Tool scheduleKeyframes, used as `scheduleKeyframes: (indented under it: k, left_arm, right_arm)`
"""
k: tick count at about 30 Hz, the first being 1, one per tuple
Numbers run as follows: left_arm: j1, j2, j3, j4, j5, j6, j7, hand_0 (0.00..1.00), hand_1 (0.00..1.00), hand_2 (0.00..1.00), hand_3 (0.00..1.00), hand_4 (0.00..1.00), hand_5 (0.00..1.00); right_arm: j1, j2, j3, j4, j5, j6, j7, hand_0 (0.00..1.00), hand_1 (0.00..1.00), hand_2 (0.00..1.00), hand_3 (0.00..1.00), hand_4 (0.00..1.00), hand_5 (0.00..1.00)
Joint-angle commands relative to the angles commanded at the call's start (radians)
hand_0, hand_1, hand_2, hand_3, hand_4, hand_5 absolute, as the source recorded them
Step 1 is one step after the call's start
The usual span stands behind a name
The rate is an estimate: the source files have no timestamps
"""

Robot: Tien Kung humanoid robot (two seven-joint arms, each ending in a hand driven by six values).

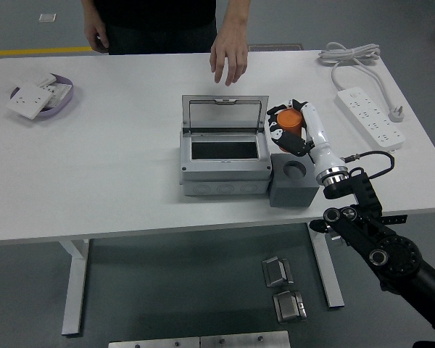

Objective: Pick up the cylinder from the cube,place it in the box,flap close box

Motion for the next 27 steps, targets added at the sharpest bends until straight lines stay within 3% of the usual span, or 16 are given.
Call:
scheduleKeyframes:
  k: [4, 5, 15, 27]
  left_arm:
    - [0.0, 0.002, -0.005, 0.0, 0.006, 0.0, 0.001, 0.609, 0.629, 0.625, 0.664, 0.687, 0.307]
    - [0.0, 0.003, -0.005, 0.0, 0.006, 0.0, 0.001, 0.609, 0.629, 0.625, 0.664, 0.687, 0.308]
    - [-0.001, 0.009, -0.006, 0.0, 0.013, -0.001, 0.005, 0.609, 0.629, 0.625, 0.664, 0.688, 0.308]
    - [-0.008, 0.017, -0.006, 0.0, 0.019, -0.003, 0.006, 0.609, 0.629, 0.625, 0.664, 0.688, 0.309]
  right_arm:
    - [0.072, 0.022, -0.065, -0.004, -0.142, 0.056, -0.101, 0.363, 0.372, 0.387, 0.304, 0.045, 0.002]
    - [0.091, 0.028, -0.082, -0.008, -0.181, 0.077, -0.128, 0.184, 0.269, 0.381, 0.294, 0.002, 0.002]
    - [0.247, 0.096, -0.23, -0.1, -0.492, 0.262, -0.359, 0.159, 0.254, 0.379, 0.293, 0.024, 0.002]
    - [0.323, 0.15, -0.3, -0.213, -0.613, 0.345, -0.385, 0.181, 0.291, 0.395, 0.346, 0.063, 0.002]
